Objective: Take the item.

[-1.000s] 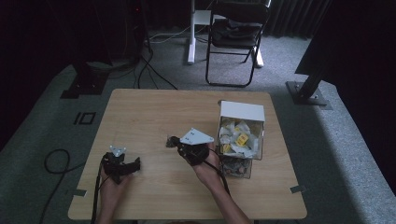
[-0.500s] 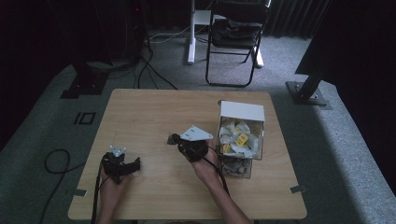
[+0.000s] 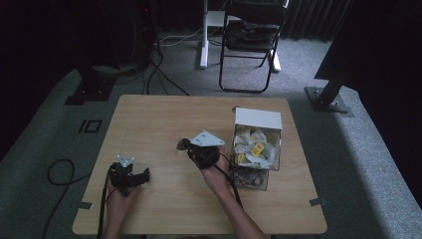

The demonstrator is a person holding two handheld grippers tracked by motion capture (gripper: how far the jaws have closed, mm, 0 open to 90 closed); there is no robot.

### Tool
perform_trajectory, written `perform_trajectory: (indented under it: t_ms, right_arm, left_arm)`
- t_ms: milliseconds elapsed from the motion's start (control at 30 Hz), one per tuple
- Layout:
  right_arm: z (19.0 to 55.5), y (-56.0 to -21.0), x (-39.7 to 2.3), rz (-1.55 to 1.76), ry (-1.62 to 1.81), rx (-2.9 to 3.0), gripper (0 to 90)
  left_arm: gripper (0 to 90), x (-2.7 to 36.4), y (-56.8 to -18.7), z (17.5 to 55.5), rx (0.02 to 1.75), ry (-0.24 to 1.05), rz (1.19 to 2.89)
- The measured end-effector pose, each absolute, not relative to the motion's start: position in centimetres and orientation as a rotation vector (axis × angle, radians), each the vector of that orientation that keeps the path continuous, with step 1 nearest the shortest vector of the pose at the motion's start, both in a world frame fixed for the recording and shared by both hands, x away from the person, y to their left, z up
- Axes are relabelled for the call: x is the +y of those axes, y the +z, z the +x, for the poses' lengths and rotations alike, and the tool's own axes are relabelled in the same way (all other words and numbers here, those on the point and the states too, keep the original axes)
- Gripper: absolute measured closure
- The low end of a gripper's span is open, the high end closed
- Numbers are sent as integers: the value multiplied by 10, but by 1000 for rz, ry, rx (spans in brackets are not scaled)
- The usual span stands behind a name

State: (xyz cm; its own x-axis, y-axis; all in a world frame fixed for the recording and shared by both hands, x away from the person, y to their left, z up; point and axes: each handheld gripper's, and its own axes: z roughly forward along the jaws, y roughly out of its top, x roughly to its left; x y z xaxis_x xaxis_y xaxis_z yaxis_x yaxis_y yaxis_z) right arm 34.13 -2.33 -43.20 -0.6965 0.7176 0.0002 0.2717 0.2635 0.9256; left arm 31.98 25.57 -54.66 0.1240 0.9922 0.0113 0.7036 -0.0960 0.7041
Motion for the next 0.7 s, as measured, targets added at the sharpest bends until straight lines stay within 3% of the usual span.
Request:
perform_trajectory:
  t_ms: [700]
  right_arm:
    - [361,-428,-15,913,1394,2106,900]
  left_arm:
    - [111,256,-547,320,1634,687,1858]
